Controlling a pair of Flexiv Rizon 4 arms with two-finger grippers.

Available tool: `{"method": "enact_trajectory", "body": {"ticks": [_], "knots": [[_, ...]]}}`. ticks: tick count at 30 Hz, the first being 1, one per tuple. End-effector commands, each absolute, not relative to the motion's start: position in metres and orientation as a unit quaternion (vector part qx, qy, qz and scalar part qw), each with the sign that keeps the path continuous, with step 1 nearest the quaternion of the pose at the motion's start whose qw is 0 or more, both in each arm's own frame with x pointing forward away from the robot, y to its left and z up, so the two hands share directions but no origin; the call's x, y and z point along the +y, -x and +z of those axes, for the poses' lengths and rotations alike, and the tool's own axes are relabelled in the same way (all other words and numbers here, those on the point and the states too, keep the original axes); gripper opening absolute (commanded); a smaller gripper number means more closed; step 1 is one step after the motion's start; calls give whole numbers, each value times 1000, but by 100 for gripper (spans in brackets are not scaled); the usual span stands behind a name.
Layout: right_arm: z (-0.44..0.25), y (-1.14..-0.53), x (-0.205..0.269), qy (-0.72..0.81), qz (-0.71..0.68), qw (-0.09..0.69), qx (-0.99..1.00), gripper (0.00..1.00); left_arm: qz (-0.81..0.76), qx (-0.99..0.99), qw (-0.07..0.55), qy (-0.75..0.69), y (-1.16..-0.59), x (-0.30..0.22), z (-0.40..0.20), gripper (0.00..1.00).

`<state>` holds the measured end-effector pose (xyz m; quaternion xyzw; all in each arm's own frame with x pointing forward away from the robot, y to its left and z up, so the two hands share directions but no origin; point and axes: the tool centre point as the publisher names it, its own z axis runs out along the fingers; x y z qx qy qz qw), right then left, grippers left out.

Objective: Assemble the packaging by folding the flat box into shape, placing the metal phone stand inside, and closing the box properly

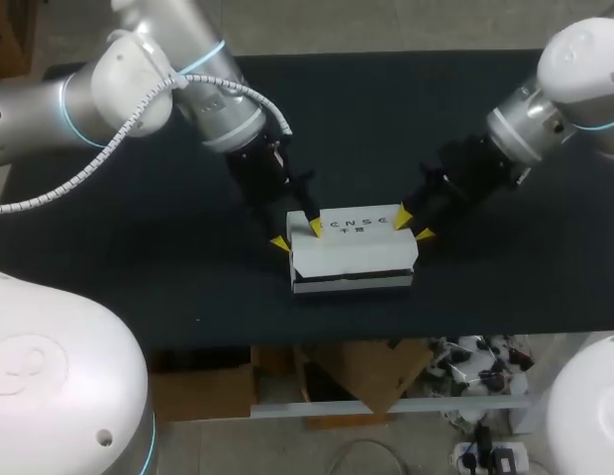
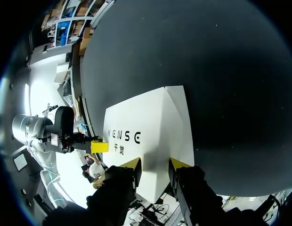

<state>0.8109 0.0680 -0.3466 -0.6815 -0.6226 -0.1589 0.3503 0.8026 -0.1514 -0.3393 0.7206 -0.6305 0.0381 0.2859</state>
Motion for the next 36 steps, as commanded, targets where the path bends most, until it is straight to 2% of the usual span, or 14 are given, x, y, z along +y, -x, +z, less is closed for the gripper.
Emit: {"method": "enact_trajectory", "body": {"ticks": [1,36], "knots": [[-345,-814,71,680,-156,354,-623,39,32,-631,288,-720,-805,-155,-338,56],[-337,-820,68,679,-135,369,-620,38,-10,-620,300,-724,-809,-160,-327,55]]}}
